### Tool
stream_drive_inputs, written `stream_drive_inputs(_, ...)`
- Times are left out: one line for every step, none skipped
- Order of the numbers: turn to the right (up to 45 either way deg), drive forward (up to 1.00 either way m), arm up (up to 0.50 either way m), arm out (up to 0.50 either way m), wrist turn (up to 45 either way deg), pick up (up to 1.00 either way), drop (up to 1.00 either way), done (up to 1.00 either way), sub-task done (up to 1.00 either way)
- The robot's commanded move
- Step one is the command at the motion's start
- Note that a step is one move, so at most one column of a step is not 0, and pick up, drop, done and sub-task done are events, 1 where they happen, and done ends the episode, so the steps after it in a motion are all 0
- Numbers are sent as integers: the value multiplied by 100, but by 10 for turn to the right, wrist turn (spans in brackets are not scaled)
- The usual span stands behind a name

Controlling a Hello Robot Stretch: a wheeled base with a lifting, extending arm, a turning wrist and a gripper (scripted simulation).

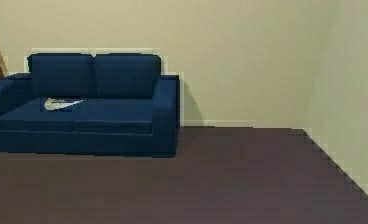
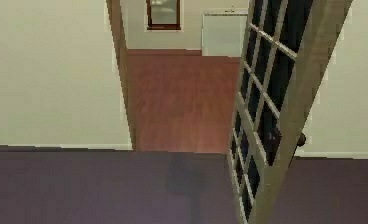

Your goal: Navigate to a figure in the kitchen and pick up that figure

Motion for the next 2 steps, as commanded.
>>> stream_drive_inputs(450,0,0,0,0,0,0,0,0)
stream_drive_inputs(360,0,0,0,0,0,0,0,0)
